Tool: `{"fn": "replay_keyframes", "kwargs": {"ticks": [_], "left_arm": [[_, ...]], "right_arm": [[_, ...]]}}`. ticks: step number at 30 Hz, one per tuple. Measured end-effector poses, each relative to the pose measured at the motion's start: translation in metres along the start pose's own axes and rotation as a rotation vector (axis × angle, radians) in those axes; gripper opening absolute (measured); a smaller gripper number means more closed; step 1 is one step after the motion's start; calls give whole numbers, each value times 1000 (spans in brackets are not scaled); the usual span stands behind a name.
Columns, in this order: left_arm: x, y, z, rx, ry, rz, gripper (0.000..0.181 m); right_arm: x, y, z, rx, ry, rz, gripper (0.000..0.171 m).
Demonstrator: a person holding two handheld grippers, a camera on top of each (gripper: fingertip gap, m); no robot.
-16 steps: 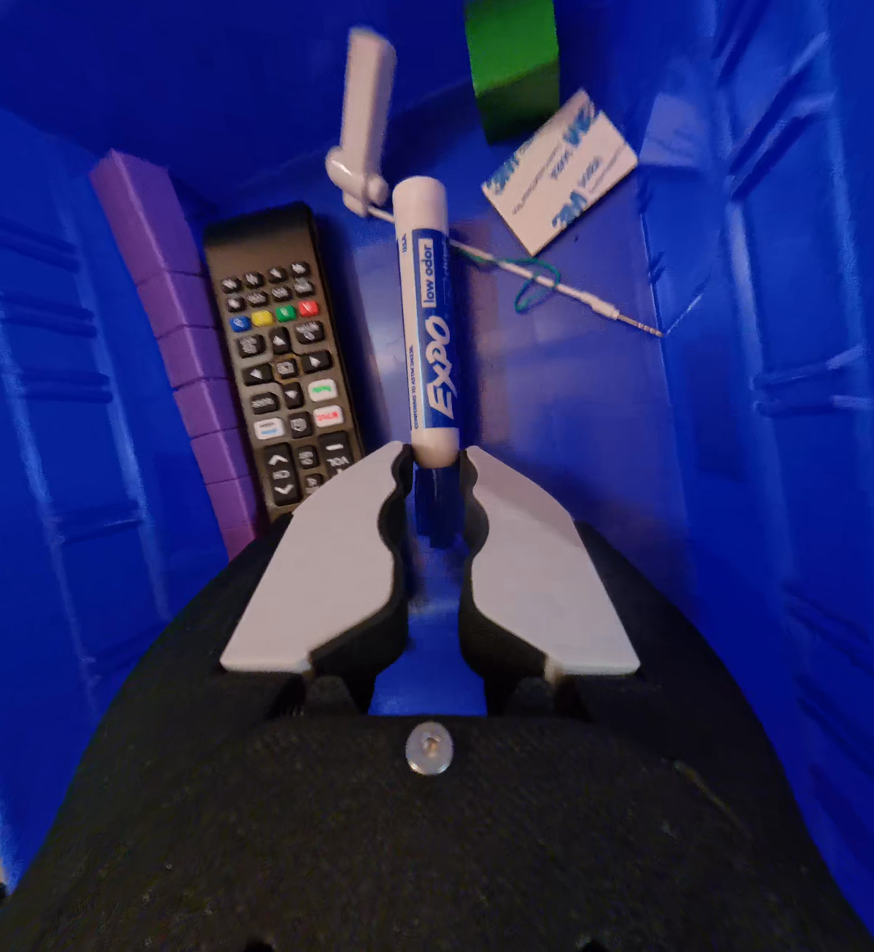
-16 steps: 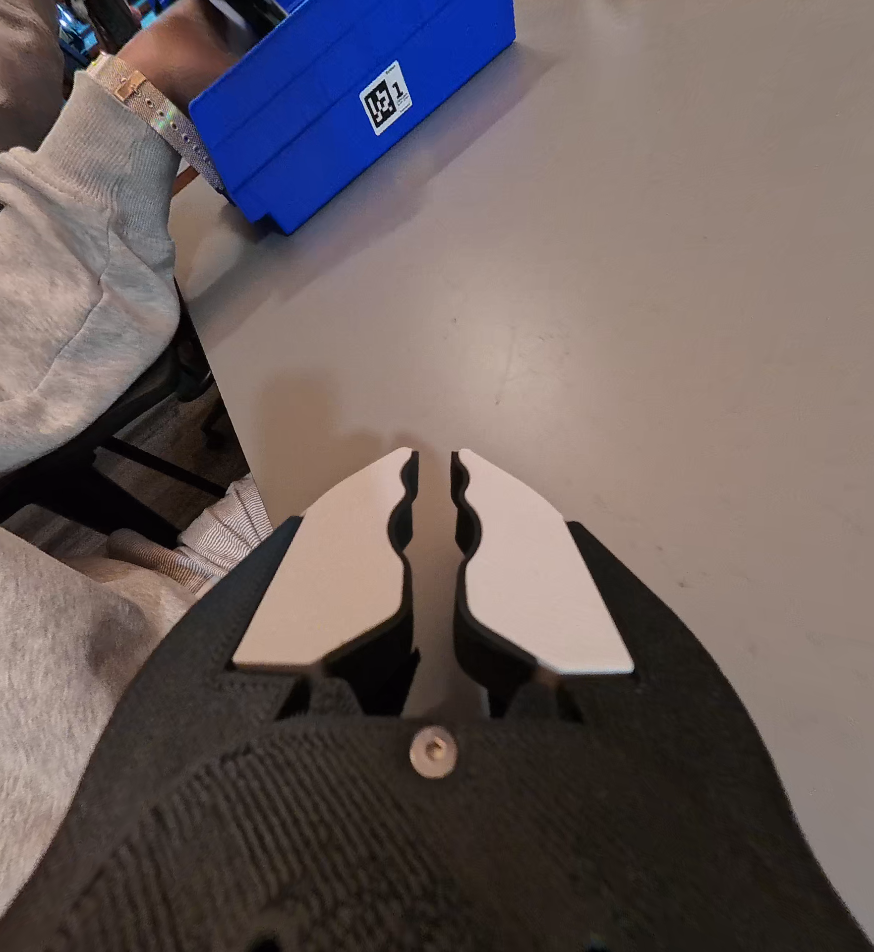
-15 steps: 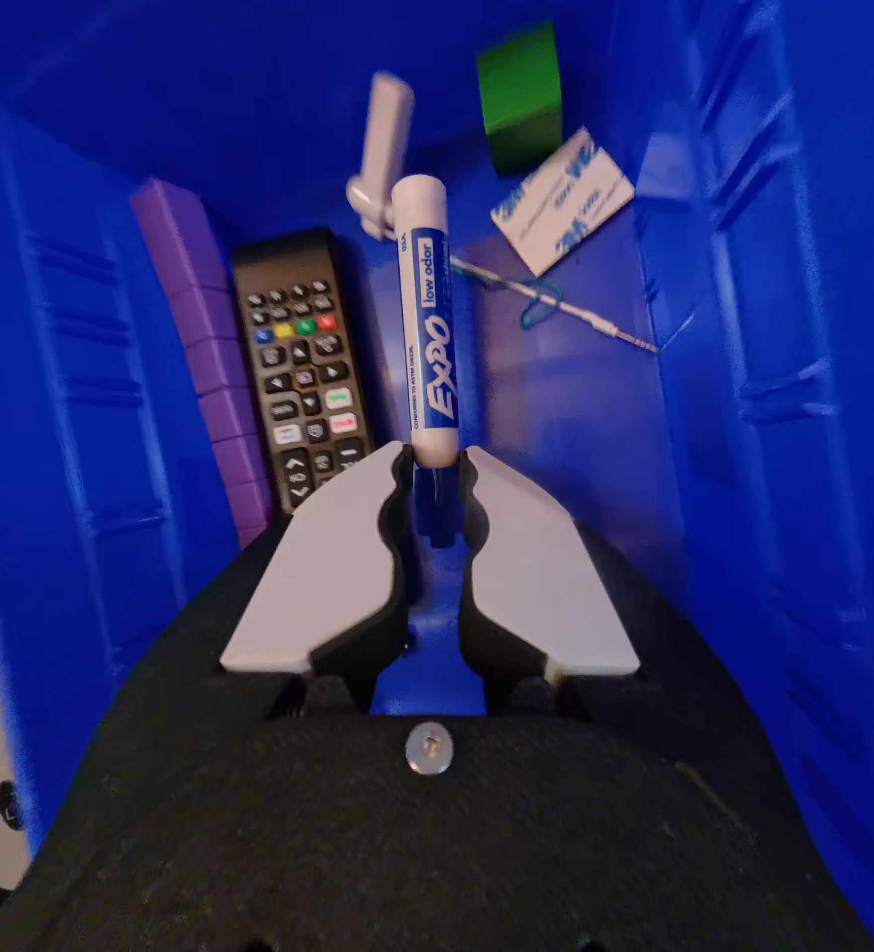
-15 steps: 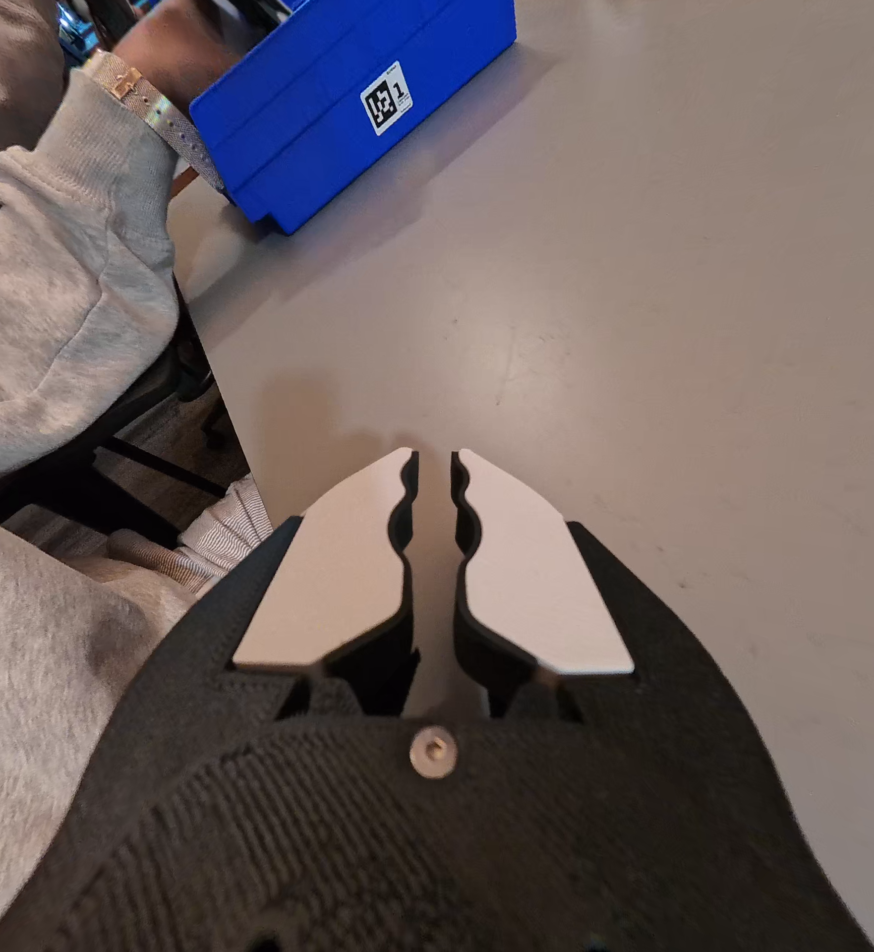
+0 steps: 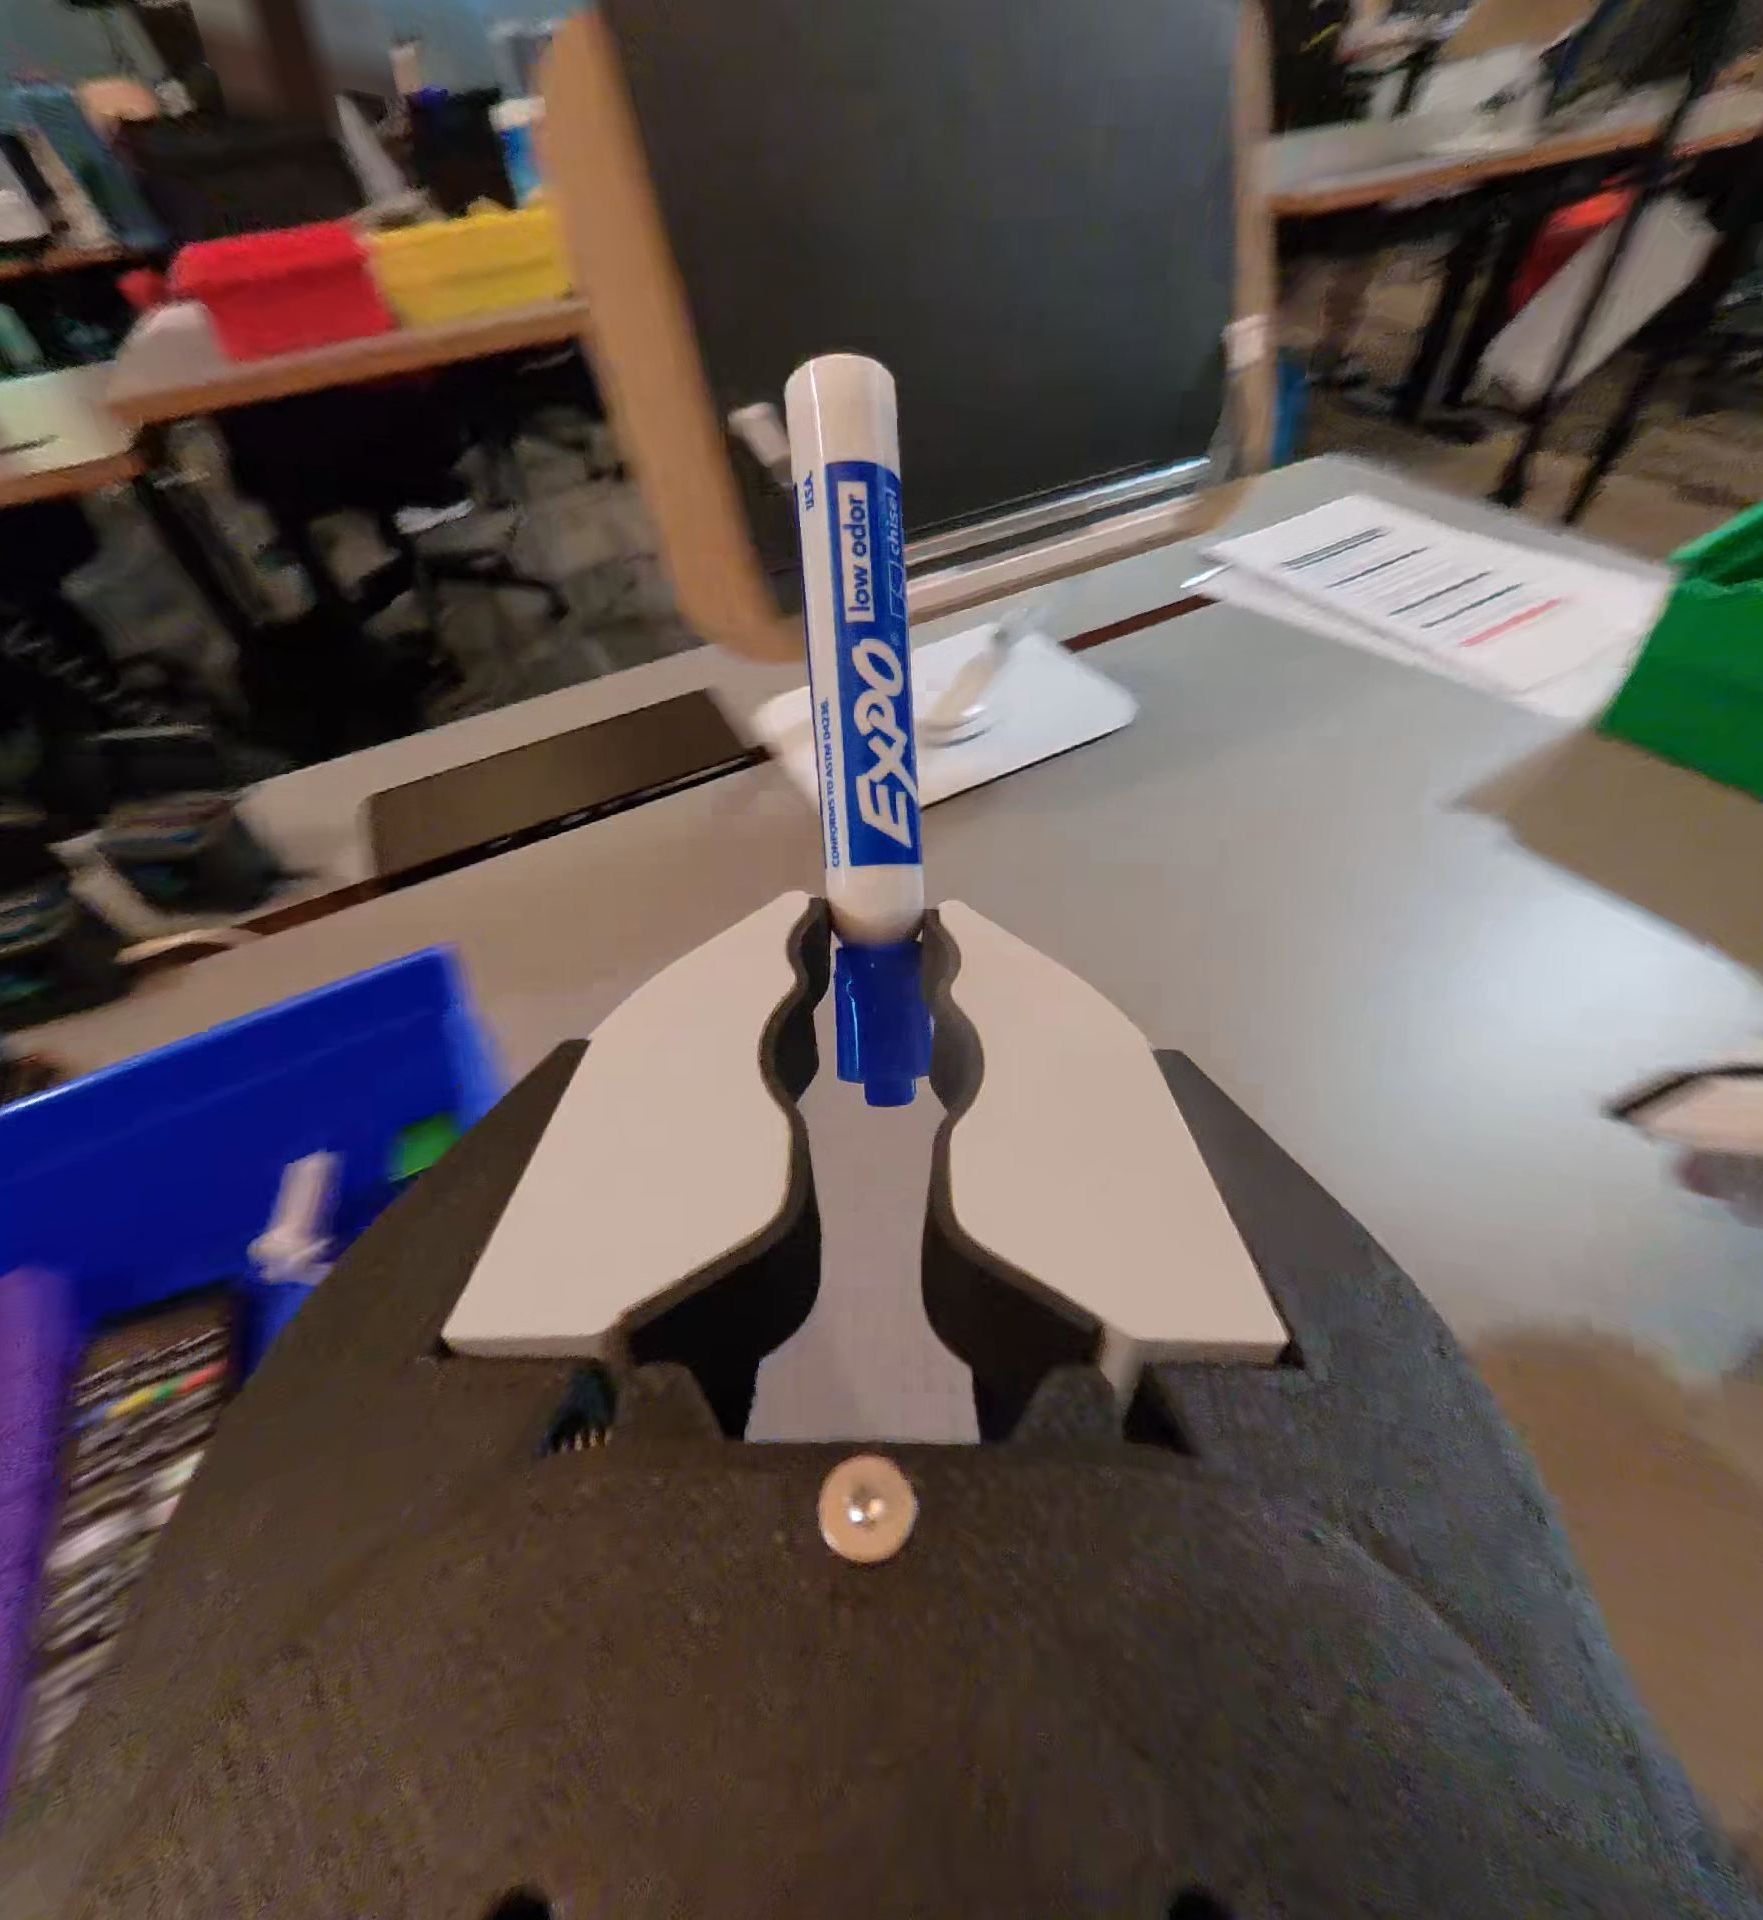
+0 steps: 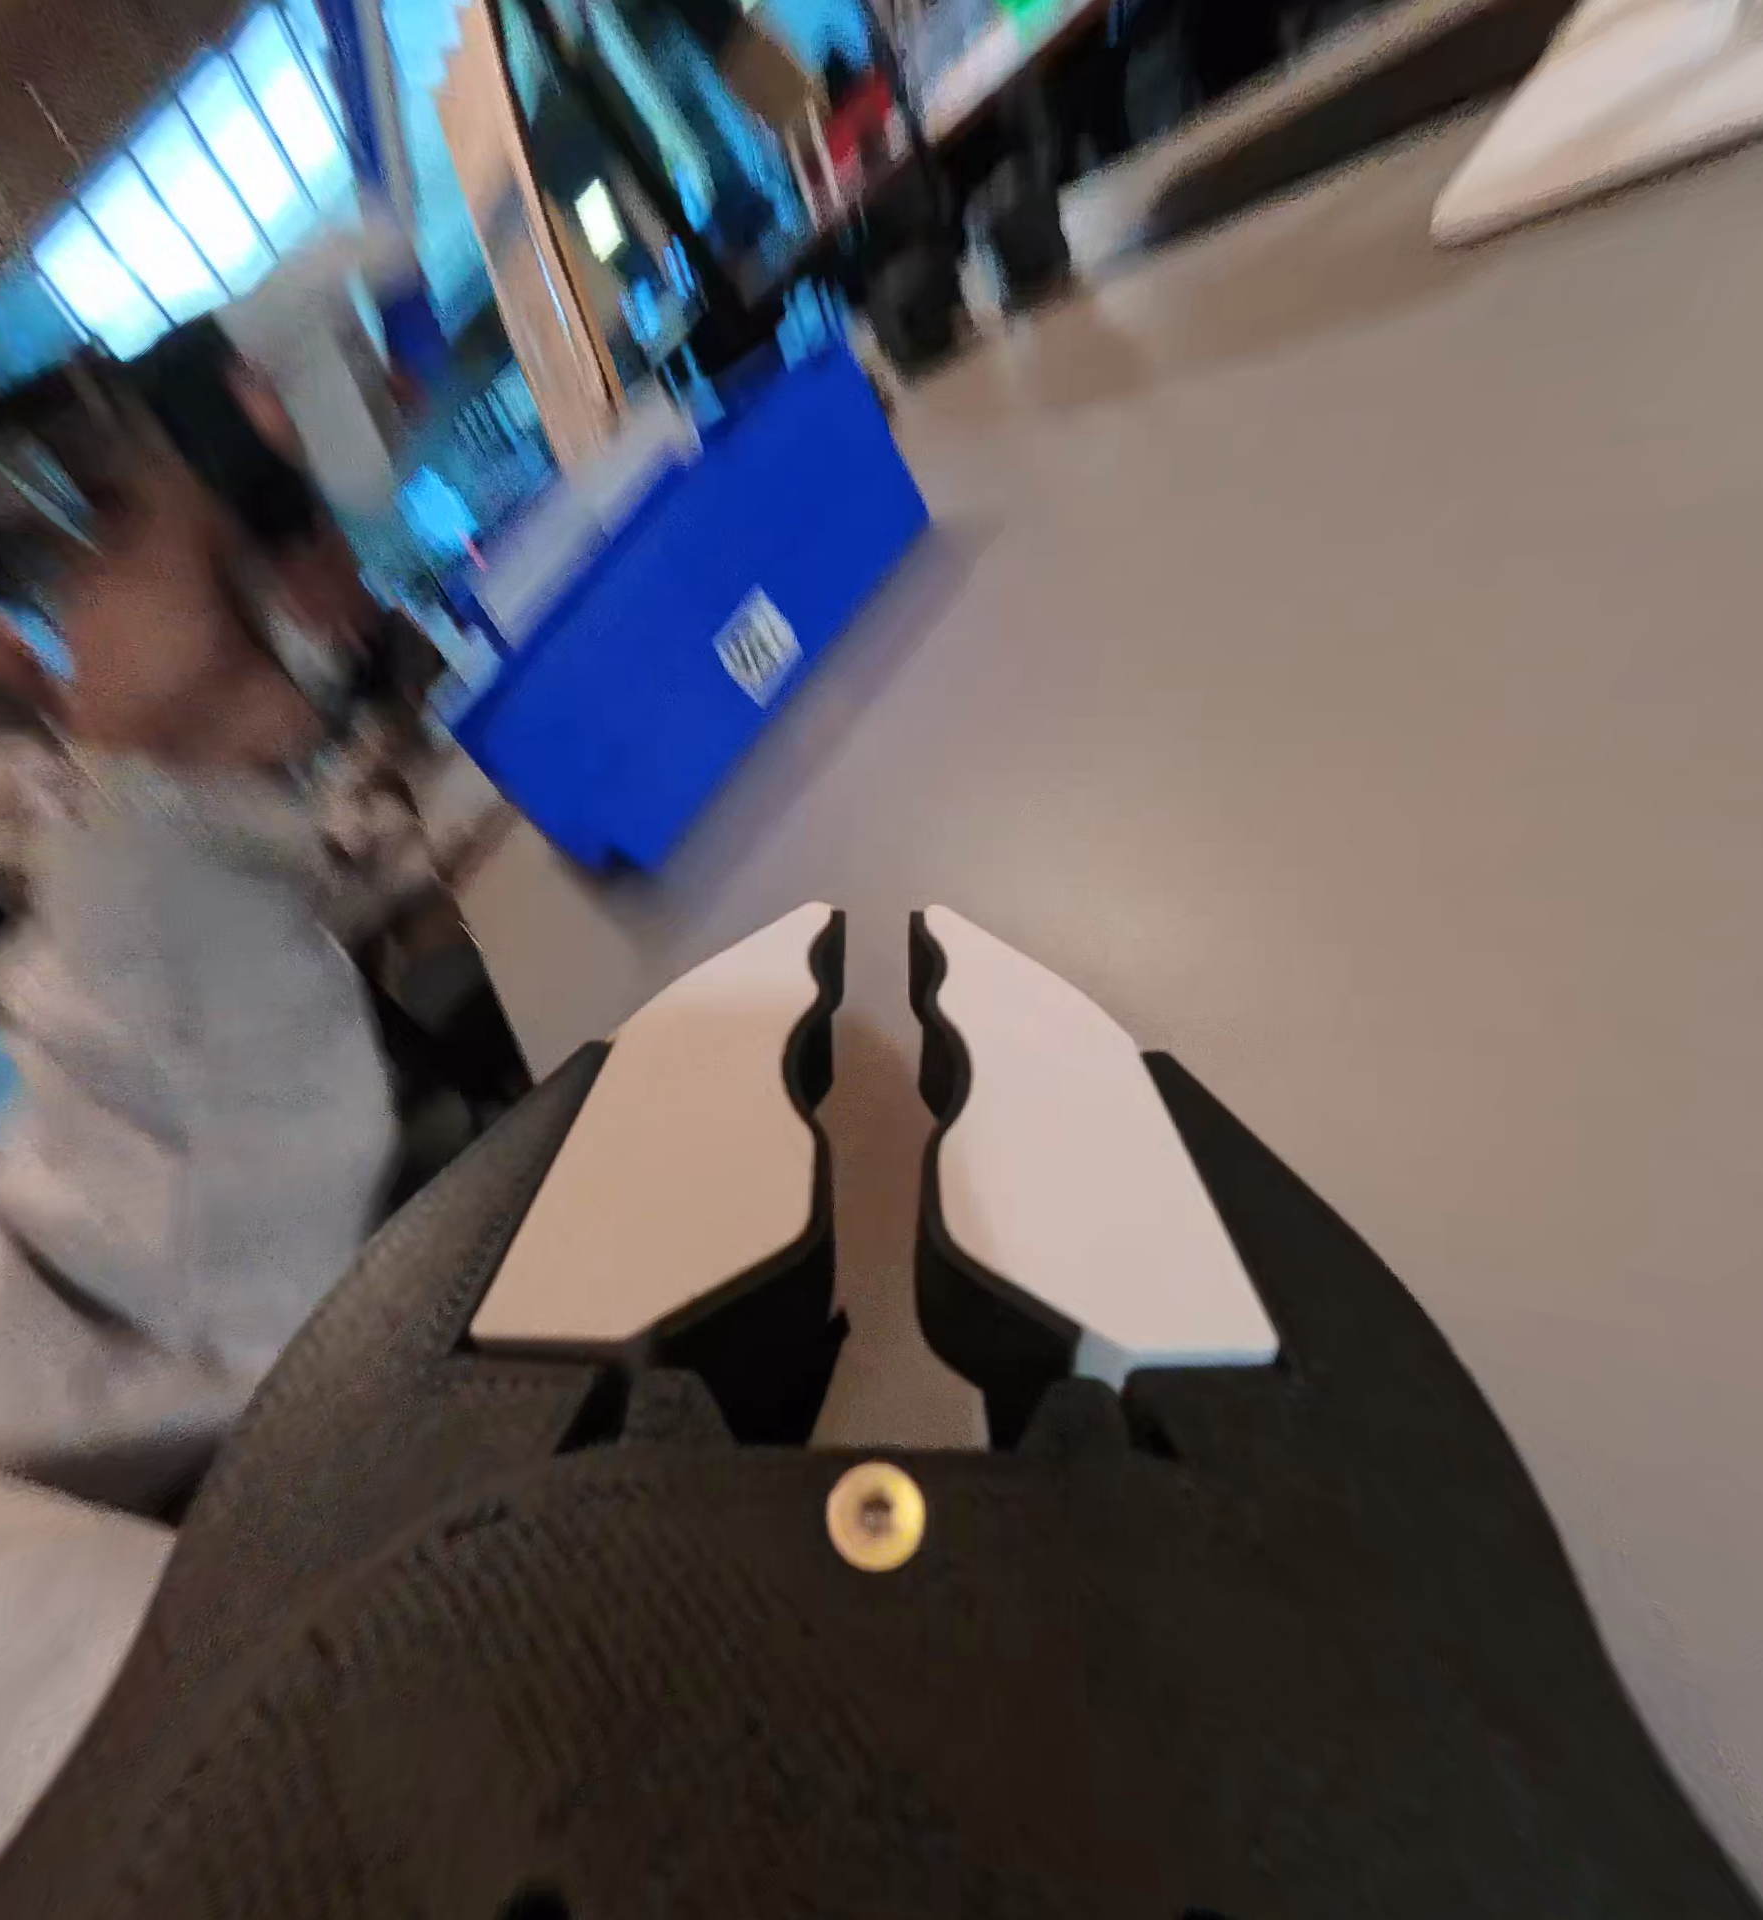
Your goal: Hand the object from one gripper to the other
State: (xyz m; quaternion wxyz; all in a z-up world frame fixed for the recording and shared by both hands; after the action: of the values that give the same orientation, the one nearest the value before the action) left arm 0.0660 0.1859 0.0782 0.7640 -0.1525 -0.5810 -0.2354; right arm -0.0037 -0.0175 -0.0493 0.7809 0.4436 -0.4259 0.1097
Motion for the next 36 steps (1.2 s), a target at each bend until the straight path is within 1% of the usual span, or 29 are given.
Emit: {"fn": "replay_keyframes", "kwargs": {"ticks": [1, 3, 5, 7, 9, 11, 13, 15, 17, 21, 25, 28, 31, 36], "left_arm": [[1, -26, -10, -63, -33, 13, 15], [-1, -78, -32, -198, -96, 70, 15], [-16, -123, -54, -333, -84, 153, 15], [-35, -154, -66, -433, -55, 215, 16], [-50, -171, -69, -510, -69, 260, 16], [-62, -178, -66, -585, -108, 313, 15], [-68, -182, -61, -686, -171, 407, 15], [-69, -178, -60, -754, -217, 548, 15], [-70, -177, -62, -808, -224, 632, 15], [-78, -189, -63, -866, -189, 589, 15], [-84, -204, -62, -928, -157, 591, 15], [-86, -216, -60, -968, -134, 551, 15], [-86, -223, -58, -995, -123, 521, 15], [-91, -228, -58, -1010, -91, 509, 15]], "right_arm": [[19, 7, 1, 53, -83, -80, 12], [51, 15, 6, 161, -223, -209, 16], [70, 17, 15, 258, -328, -255, 24], [69, 11, 22, 277, -349, -241, 26], [57, -2, 26, 233, -329, -202, 26], [48, -16, 27, 186, -297, -171, 25], [48, -23, 27, 197, -266, -175, 25], [53, -25, 27, 212, -276, -174, 25], [52, -23, 25, 215, -275, -132, 26], [36, -10, 11, 240, -197, -17, 28], [31, 10, 9, 322, -191, 35, 34], [35, 13, 11, 323, -217, 56, 38], [44, 12, 19, 318, -259, 74, 38], [58, 6, 33, 347, -320, 10, 37]]}}
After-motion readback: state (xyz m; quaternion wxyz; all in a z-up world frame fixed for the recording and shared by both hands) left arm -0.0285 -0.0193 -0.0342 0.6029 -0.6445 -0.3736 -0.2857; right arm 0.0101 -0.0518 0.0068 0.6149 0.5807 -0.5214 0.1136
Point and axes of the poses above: each gripper's, where its closed fingertips meet, z back along the fingers, x out of its top, y = z × x across the jaws, the point moved 1 cm from there along z, back along the fingers, and after that the axes turned 7 degrees about -x, right-handed, at the moved point
